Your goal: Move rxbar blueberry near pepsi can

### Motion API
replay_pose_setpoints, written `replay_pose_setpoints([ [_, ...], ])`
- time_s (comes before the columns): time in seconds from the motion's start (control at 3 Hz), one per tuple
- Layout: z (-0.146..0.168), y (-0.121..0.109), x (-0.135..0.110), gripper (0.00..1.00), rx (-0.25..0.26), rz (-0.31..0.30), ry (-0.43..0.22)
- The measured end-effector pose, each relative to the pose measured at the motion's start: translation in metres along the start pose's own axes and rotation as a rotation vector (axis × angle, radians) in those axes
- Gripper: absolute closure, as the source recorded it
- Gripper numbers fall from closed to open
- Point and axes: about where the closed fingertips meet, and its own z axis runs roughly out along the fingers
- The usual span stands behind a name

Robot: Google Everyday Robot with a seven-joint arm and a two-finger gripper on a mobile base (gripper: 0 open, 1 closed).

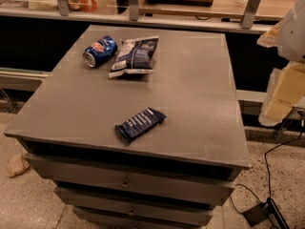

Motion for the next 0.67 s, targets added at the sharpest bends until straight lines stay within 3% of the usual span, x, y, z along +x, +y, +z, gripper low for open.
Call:
replay_pose_setpoints([
  [0.33,-0.0013,-0.0003,-0.0013,0.00,0.007,-0.001,-0.009],
  [0.67,0.0067,0.0032,-0.0089,0.00,-0.009,-0.010,-0.092],
])
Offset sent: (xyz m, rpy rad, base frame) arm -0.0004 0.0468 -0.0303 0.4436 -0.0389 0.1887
